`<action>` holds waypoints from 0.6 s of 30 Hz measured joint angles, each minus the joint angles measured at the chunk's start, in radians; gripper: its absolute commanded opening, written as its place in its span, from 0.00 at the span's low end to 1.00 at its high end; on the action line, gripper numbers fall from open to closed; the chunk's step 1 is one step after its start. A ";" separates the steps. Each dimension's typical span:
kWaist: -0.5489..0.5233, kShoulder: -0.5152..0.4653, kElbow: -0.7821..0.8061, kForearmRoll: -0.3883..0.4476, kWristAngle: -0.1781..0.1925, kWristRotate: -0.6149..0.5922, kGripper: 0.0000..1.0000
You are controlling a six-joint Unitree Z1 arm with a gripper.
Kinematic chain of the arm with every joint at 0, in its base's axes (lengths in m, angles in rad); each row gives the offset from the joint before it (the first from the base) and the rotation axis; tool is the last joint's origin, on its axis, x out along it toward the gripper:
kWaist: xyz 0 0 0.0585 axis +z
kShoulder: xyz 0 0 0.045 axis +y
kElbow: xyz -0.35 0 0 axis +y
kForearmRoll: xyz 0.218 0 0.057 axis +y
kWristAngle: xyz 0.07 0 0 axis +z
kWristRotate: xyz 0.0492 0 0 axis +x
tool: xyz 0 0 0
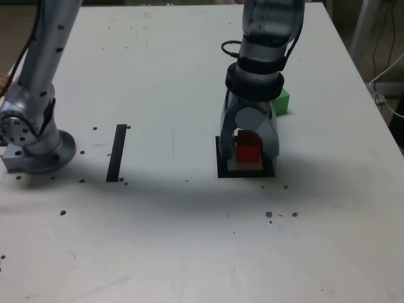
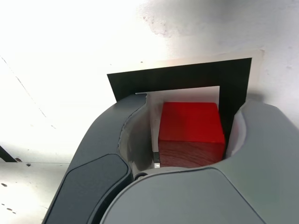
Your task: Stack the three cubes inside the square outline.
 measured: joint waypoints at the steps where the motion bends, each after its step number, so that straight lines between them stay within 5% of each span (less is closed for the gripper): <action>1: 0.000 -0.001 0.004 0.000 0.001 -0.001 0.99; 11: 0.054 -0.087 0.002 0.047 0.085 -0.030 0.99; 18: 0.170 -0.114 -0.095 0.132 0.105 -0.032 0.99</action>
